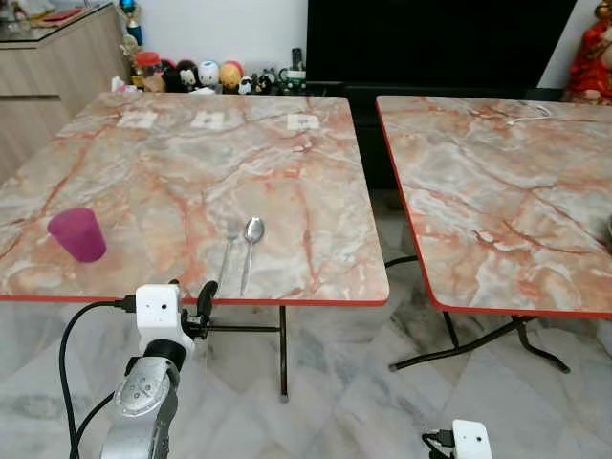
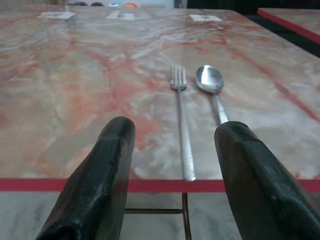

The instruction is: Setting the table

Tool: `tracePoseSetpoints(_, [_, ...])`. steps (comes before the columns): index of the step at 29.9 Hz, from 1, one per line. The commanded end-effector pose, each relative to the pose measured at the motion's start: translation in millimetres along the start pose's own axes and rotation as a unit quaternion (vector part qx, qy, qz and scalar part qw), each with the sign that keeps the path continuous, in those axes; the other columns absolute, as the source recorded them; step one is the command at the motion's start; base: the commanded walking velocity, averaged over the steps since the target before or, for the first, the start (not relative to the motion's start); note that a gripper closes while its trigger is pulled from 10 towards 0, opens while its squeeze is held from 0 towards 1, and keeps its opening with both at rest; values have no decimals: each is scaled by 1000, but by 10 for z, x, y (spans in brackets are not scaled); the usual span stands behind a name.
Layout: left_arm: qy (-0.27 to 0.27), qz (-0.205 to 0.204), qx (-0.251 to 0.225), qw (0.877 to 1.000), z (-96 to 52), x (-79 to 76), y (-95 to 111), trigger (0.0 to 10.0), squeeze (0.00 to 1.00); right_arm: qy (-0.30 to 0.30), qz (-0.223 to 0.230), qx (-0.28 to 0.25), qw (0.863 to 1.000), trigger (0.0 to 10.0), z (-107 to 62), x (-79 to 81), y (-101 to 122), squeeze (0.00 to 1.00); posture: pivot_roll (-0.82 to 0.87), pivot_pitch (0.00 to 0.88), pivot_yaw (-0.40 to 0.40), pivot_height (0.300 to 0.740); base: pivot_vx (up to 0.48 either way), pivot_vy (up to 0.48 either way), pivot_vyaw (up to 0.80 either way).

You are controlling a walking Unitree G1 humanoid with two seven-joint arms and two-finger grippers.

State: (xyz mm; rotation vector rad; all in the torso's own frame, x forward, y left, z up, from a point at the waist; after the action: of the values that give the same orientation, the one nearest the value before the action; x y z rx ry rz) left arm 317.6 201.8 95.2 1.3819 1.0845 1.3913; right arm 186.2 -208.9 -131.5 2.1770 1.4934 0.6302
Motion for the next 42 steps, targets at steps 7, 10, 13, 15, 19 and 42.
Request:
tracePoseSetpoints(7, [-4, -4, -5, 1000, 55, -4, 37, 10000, 0, -2, -3, 4, 1000, 10000, 0, -24, 2, 0, 105, 0, -48, 740, 106, 0, 0])
tracePoseSetpoints(10, [-3, -2, -7, 1000, 68, 16, 55, 10000, 0, -2, -4, 4, 1000, 10000, 1, -23, 2, 0, 106, 0, -49, 740, 259, 0, 0])
tracePoseSetpoints(13, [-8, 10, -11, 1000, 74, 7, 73, 10000, 0, 0, -7, 7, 1000, 10000, 2, -18, -1, 0, 108, 0, -49, 740, 264, 0, 0])
tracePoseSetpoints(15, [-8, 9, -11, 1000, 74, 0, 73, 10000, 0, 1, -7, 7, 1000, 10000, 2, -16, -2, 0, 108, 0, -49, 740, 264, 0, 0])
tracePoseSetpoints(19, [-8, 8, -10, 1000, 74, -8, 71, 10000, 0, 2, -8, 8, 1000, 10000, 3, -14, 1, 0, 107, 5, -50, 740, 263, 0, 0])
tracePoseSetpoints(42, [-126, 83, -45, 988, 240, -450, 383, 10000, 0, 7, -10, 9, 1000, 10000, 12, 21, 19, 0, 119, 4, -49, 740, 77, 0, 0])
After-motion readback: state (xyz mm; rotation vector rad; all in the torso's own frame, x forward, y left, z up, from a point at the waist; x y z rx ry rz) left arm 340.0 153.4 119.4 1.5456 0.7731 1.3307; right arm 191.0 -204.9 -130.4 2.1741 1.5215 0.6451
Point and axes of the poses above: a point about 5 cm out from each wrist's last joint towards the gripper, its own z axis pointing out of the wrist towards the gripper, its own y axis along the axis of the wrist's last joint, x = y × z, the point moved 5 cm from there along z, pointing out of the wrist towards the gripper, and after that the axes turned 13 degrees about z, right-handed, at the moved point
